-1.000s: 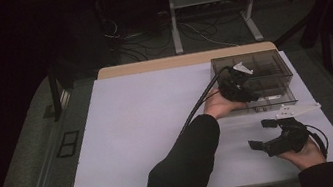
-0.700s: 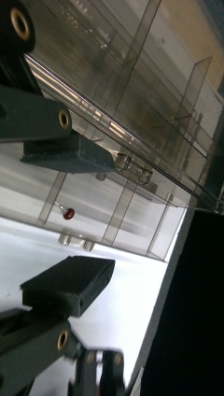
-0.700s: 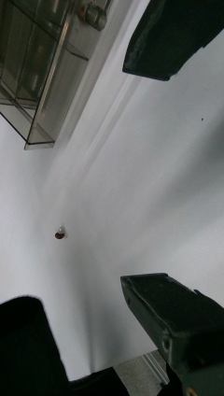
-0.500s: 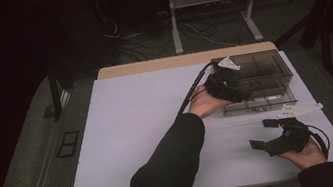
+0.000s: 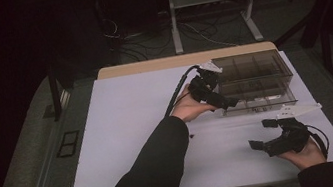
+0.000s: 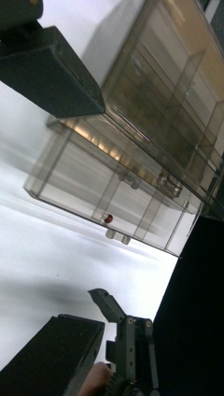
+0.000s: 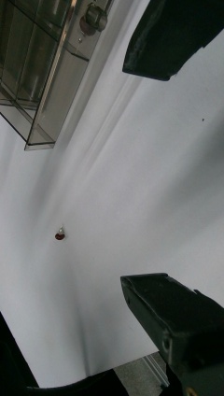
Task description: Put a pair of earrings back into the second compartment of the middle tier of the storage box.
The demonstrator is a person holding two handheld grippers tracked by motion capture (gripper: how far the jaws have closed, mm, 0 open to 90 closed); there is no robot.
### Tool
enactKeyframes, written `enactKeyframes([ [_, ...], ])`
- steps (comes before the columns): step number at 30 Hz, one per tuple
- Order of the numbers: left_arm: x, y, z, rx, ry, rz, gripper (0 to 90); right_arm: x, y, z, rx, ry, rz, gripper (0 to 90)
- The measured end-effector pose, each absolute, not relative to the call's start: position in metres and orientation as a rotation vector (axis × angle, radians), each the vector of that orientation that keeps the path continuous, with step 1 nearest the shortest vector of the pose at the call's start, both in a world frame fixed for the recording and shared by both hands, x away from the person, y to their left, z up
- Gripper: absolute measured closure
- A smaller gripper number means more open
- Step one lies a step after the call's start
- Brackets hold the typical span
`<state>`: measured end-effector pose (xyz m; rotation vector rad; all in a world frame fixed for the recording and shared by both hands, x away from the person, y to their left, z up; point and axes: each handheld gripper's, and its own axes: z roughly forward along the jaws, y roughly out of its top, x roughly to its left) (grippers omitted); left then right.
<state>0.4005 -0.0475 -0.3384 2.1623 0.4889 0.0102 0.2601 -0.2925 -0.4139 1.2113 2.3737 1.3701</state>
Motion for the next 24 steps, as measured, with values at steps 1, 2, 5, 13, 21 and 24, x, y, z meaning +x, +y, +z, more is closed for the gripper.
enactKeyframes([
  [1, 0.4, -0.044, -0.338, 2.165, 0.486, 0.013, 0.0, 0.26, -0.292, -0.414, 1.216, 2.373, 1.37, 0.3],
  [2, 0.399, -0.041, -0.338, 2.168, 0.483, 0.019, 0.0, 0.26, -0.292, -0.414, 1.212, 2.372, 1.369, 0.4],
  [5, 0.396, -0.03, -0.338, 2.168, 0.494, 0.03, 0.0, 0.26, -0.292, -0.414, 1.217, 2.372, 1.368, 0.3],
  [13, 0.389, 0.0, -0.344, 2.163, 0.545, 0.114, 0.0, 0.26, -0.292, -0.414, 1.216, 2.371, 1.366, 0.4],
  [21, 0.384, 0.021, -0.357, 2.14, 0.598, 0.126, 0.0, 0.261, -0.291, -0.414, 1.21, 2.373, 1.362, 0.3],
  [24, 0.381, 0.026, -0.361, 2.135, 0.608, 0.125, 0.0, 0.261, -0.291, -0.414, 1.212, 2.372, 1.361, 0.3],
])
